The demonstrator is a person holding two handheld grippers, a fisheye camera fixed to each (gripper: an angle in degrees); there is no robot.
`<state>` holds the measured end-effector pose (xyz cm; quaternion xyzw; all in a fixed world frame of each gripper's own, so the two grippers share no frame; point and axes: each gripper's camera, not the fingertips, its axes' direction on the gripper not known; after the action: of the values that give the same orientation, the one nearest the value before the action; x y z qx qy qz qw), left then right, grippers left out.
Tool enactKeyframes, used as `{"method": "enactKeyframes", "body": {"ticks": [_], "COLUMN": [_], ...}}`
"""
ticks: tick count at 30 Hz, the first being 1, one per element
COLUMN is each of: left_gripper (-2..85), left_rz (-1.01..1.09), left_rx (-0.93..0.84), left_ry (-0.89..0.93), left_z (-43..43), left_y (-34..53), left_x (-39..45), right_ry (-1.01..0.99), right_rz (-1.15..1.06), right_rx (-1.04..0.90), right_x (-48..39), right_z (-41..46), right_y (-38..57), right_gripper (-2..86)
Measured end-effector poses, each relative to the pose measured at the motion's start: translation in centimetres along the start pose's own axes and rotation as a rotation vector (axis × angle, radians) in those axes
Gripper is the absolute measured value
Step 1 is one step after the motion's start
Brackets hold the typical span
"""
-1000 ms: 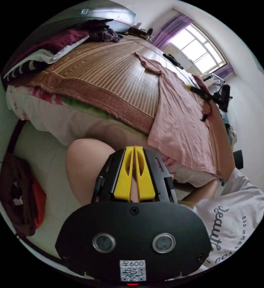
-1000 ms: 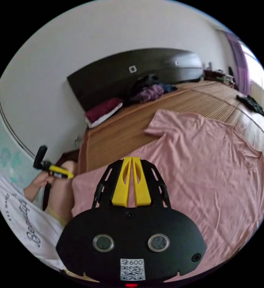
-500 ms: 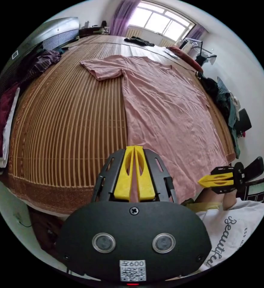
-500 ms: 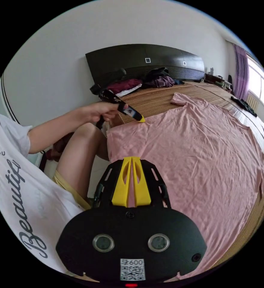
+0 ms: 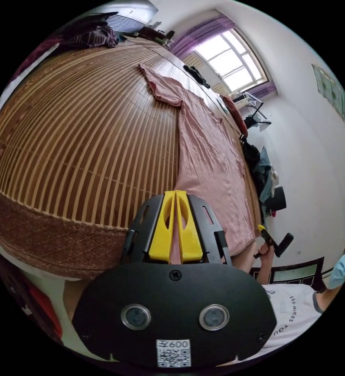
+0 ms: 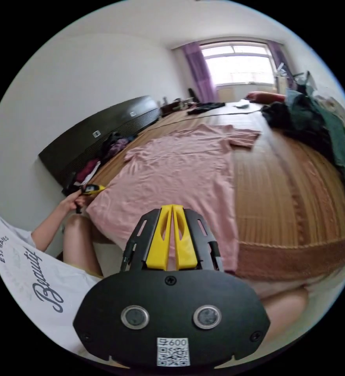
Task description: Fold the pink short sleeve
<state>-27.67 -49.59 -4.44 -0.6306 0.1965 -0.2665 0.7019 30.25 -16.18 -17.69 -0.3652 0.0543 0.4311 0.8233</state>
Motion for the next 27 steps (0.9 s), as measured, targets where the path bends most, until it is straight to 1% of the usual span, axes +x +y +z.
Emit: {"method": "enactKeyframes", "body": {"ticks": [1,2,3,4,5,6,8,9,11,13,14,15,18,20,23,25,27], "left_gripper": [0.2,0.2,0.2,0.2,0.3,0.3,0.4,0.5,0.9,1.5,2.2,2.7,5.7,7.1,8.8,9.6,10.8], "left_rz": [0.027,0.074,0.099,0.169,0.275,0.328,0.559,0.613,0.787,0.85,0.894,0.915,1.051,1.182,1.234,1.223,1.189], "left_rx": [0.004,0.033,0.055,0.099,0.117,0.109,-0.004,-0.039,-0.149,-0.225,-0.281,-0.295,-0.243,-0.197,-0.174,-0.176,-0.199], "left_ry": [-0.07,-0.101,-0.103,-0.084,-0.039,-0.014,0.084,0.104,0.174,0.213,0.237,0.235,0.102,-0.053,-0.234,-0.22,-0.246], "left_z": [-0.1,-0.1,0.0,0.6,2.2,3.2,9.5,11.3,18.1,22.5,24.9,25.9,28.2,29.2,30.9,31.4,32.0], "left_y": [0.1,0.5,0.8,1.4,2.0,2.3,3.9,4.6,7.9,10.2,11.8,12.5,16.5,19.7,22.5,23.4,24.0], "left_x": [-0.1,0.6,1.1,2.8,5.2,6.5,12.3,13.6,17.5,18.5,18.5,18.4,16.0,13.2,9.1,6.3,3.2], "right_ry": [0.045,0.06,0.06,0.056,0.053,0.05,0.047,0.047,0.066,0.093,0.13,0.142,0.106,0.069,0.062,0.075,0.097], "right_rz": [0.027,0.031,0.032,0.034,0.029,0.022,-0.014,-0.023,-0.077,-0.135,-0.165,-0.177,-0.226,-0.231,-0.227,-0.24,-0.264], "right_rx": [0.016,0.021,0.018,0.011,0.008,0.004,-0.04,-0.056,-0.124,-0.219,-0.183,-0.165,-0.16,-0.161,-0.202,-0.218,-0.226], "right_x": [1.0,1.5,1.7,1.7,1.4,1.1,-0.6,-1.1,-3.5,-5.5,-6.7,-7.2,-8.8,-9.5,-10.3,-11.2,-12.4], "right_z": [-2.0,-3.6,-4.2,-5.0,-5.4,-5.4,-4.3,-3.8,-1.6,0.2,0.0,-0.3,-1.2,-1.5,-0.9,-0.5,-0.2], "right_y": [0.6,1.3,1.6,2.3,3.1,3.5,4.9,5.3,7.0,8.6,9.9,10.4,12.6,14.3,16.1,17.2,18.5], "right_gripper": [-0.9,-0.9,-0.9,-0.9,-0.9,-0.9,-0.9,-0.9,-0.8,-0.8,-0.8,-0.8,-0.9,-0.9,-0.9,-0.9,-0.9]}}
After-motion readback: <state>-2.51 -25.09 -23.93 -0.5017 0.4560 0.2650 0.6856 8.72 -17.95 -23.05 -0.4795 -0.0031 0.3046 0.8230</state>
